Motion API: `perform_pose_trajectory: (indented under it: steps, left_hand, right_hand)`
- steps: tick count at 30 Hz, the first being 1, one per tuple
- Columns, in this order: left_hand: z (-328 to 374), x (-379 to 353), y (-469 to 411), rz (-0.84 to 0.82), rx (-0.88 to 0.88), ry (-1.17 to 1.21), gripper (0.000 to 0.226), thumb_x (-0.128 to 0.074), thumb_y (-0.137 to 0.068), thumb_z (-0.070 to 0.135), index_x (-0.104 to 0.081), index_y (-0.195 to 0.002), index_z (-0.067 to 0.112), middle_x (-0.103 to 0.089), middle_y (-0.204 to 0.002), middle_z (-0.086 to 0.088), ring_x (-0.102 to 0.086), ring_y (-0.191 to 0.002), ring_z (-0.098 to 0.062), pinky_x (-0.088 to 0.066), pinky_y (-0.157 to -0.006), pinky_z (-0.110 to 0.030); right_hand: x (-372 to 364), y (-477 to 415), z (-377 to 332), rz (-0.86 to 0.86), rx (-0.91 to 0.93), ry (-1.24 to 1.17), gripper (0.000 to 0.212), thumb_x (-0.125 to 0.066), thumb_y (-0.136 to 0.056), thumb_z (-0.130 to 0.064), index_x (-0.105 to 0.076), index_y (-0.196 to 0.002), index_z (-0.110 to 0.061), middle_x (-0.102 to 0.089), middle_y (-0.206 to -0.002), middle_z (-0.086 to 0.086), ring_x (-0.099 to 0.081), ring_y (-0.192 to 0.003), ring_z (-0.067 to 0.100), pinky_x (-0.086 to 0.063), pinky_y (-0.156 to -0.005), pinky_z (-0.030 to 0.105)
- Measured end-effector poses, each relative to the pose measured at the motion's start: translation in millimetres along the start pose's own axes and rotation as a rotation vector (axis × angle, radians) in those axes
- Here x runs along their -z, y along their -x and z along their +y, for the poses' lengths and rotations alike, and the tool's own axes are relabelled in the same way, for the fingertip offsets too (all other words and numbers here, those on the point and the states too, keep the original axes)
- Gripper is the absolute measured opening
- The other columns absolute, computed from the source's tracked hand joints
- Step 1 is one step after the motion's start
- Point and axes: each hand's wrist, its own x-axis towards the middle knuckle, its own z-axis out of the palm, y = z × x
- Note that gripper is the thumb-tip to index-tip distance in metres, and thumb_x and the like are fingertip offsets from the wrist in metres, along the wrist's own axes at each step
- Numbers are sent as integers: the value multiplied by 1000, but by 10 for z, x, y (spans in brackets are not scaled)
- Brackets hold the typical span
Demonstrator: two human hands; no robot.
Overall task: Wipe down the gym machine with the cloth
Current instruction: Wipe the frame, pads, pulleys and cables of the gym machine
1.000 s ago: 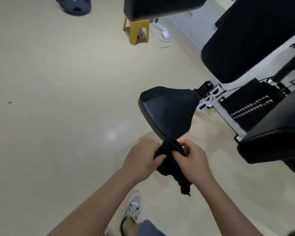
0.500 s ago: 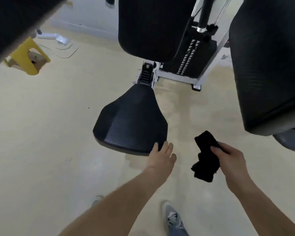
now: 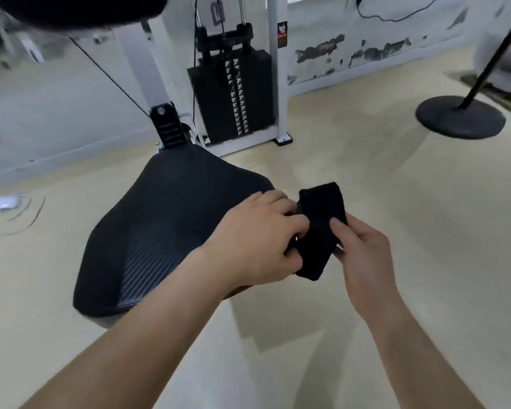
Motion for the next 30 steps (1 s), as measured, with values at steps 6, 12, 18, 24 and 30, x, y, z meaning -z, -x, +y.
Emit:
perform_pose_trajectory:
  steps: [6,12,18,24,30]
  left_hand:
    - [66,-77,5,17,-36,-218,17,-40,-85,42,-51,-98,40,-52,-96,19,-48,-88,2,-39,-72,-19]
    - [319,-409,54,242,37,-687,27,-33,-87,33,-52,-106,30,-61,-105,3,-56,-87,-23,-41,-66,-33]
    - [419,-1555,274,-33,-107,-760,52,-29,-90,9,-50,-136,3,-47,-145,-16,-37,-139,-29,-28,-117,-39]
    - [-111,-2004,176,-163,379,-584,75,-54,-90,16,-11,-152,12,-21,-159,-4,-23,-145,-21,-35,-107,-31]
    - [-245,-1932,206,-18,598,-331,66,-50,-91,20,-17,-147,16,-50,-137,0,-53,-119,-19,-49,-82,-32]
  right_hand:
    - [37,-144,1198,-34,238,-252,36,-46,-97,-8,-76,-99,-28,-76,-92,1,-71,-85,14,-54,-71,22]
    - [0,-243,1982,-55,220,-409,36,-46,-100,-12,-72,-104,-38,-75,-99,-4,-71,-90,12,-56,-73,21]
    - [-283,-349,2019,-177,246,-390,41,-50,-94,1,-74,-81,-31,-71,-77,-14,-67,-76,-2,-50,-66,13]
    - [-721,-680,2277,-372,164,-156,31,-44,-97,-12,-64,-75,-19,-64,-72,-4,-58,-66,11,-48,-64,36]
    - [-1062,-840,2039,-242,249,111,29,-44,-98,-22,-68,-114,-29,-70,-105,-1,-61,-103,19,-48,-90,39]
